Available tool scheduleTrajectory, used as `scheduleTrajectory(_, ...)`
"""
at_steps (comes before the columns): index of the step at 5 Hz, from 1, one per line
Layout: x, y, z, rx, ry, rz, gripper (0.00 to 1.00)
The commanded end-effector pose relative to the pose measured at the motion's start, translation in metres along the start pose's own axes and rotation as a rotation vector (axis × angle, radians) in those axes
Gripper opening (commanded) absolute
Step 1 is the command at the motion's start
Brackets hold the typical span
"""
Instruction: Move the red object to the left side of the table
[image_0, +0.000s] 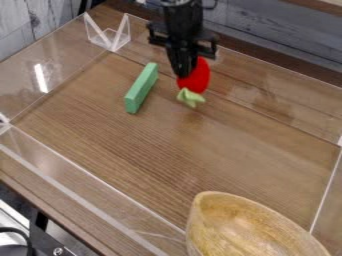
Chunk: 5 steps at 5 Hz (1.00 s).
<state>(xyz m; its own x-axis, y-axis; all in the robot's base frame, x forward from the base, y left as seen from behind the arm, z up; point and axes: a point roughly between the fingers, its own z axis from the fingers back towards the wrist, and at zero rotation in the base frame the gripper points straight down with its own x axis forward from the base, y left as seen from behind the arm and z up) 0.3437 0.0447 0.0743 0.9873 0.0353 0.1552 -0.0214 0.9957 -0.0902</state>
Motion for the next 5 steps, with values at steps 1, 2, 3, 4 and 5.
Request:
scheduleTrajectory(1, 0.005, 0.002, 0.010, 0.017, -0.045, -0.016, 0.00)
scheduleTrajectory(2, 0.005, 0.002, 0.013, 0.009, -0.046, -0.015, 0.00)
scheduleTrajectory(3, 0.005, 0.002, 0.019, -0.002, -0.050, -0.013, 0.00)
scheduleTrajectory(4, 0.006, 0.002, 0.025, -0.014, -0.055, -0.009, 0.00)
scheduleTrajectory(5, 0.007, 0.001, 0.031, -0.027, -0.059, -0.004, 0.00)
